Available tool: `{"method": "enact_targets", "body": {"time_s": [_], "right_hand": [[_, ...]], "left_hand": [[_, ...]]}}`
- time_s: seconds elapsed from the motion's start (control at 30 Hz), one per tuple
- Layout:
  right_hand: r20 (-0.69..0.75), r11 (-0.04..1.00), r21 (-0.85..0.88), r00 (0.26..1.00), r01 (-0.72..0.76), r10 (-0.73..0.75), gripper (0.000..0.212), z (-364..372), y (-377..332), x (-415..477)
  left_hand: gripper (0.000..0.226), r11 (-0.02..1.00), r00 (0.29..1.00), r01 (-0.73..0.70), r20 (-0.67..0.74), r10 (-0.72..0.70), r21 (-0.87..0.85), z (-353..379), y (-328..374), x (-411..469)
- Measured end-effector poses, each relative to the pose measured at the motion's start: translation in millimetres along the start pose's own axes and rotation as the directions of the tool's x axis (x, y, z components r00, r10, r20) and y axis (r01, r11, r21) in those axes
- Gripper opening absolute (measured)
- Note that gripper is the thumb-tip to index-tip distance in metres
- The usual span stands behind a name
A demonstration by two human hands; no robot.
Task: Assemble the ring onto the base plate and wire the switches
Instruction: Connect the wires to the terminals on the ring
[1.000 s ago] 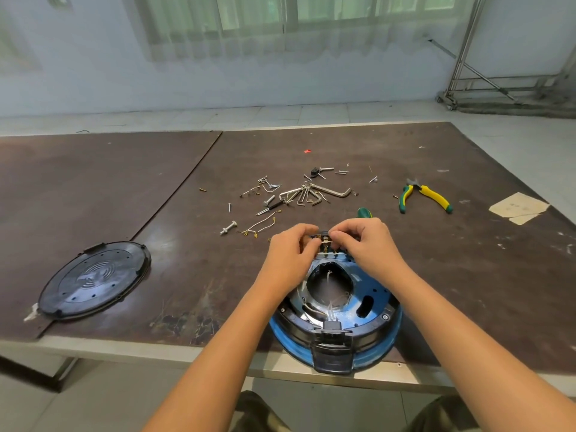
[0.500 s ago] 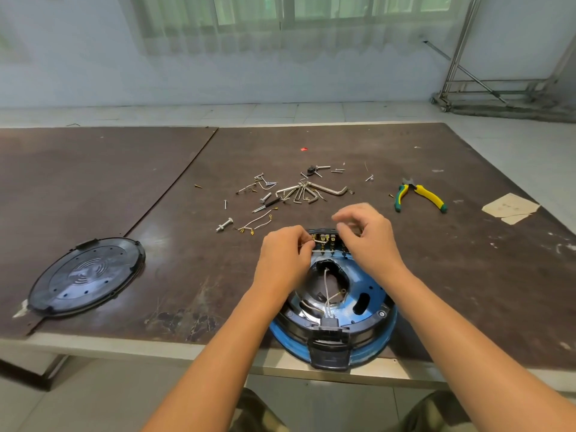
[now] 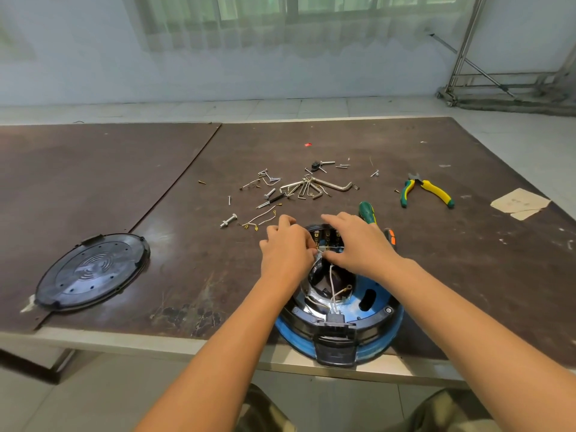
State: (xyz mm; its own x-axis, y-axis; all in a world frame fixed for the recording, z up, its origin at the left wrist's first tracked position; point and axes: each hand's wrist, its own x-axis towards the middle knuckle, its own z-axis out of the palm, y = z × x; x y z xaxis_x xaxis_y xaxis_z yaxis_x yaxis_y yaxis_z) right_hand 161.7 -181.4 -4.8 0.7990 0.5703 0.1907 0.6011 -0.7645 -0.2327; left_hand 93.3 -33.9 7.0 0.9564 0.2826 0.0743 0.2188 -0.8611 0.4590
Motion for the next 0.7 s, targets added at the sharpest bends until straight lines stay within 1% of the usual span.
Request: {"method": "enact_targets", "body": {"time_s": [0.1,0.17,0.23,0.33,0.57,0.7], "right_hand": [[-0.005,0.994,-0.07,0.997,0.081,-0.081,0.069,-4.1,4.7,9.7],[-0.02,0.984,-0.126,0.991,0.125,-0.129,0.068,-4.3,6.0,14.1],[-0.024,0.98,-0.131,0.987,0.152,-0.157,0.069,-1.2,7.0,15.1],[-0.024,0.983,-0.088,0.986,0.16,-0.163,0.069,2.3,9.0,15.2],[-0.04,0.983,-0.082,0.985,0.163,-0.167,0.066,4.2,9.7,13.8],[-0.049,0.988,-0.045,0.988,0.145,-0.147,0.065,2.1,9.0,13.9]], "left_hand": [[0.005,0.998,1.0,0.015,-0.015,-0.016,-0.064,0.8,-1.8,2.9],[0.005,0.997,1.0,0.013,-0.025,-0.015,-0.074,1.6,-2.4,3.0],[0.005,0.997,1.0,0.013,-0.026,-0.015,-0.07,2.3,-2.5,3.1],[0.003,0.999,1.0,0.012,-0.026,-0.014,-0.053,2.8,-2.0,4.1],[0.004,1.0,1.0,0.007,-0.017,-0.008,-0.027,3.9,-1.9,6.6],[0.006,0.999,1.0,0.023,-0.02,-0.024,-0.036,4.4,-2.1,7.6]]}}
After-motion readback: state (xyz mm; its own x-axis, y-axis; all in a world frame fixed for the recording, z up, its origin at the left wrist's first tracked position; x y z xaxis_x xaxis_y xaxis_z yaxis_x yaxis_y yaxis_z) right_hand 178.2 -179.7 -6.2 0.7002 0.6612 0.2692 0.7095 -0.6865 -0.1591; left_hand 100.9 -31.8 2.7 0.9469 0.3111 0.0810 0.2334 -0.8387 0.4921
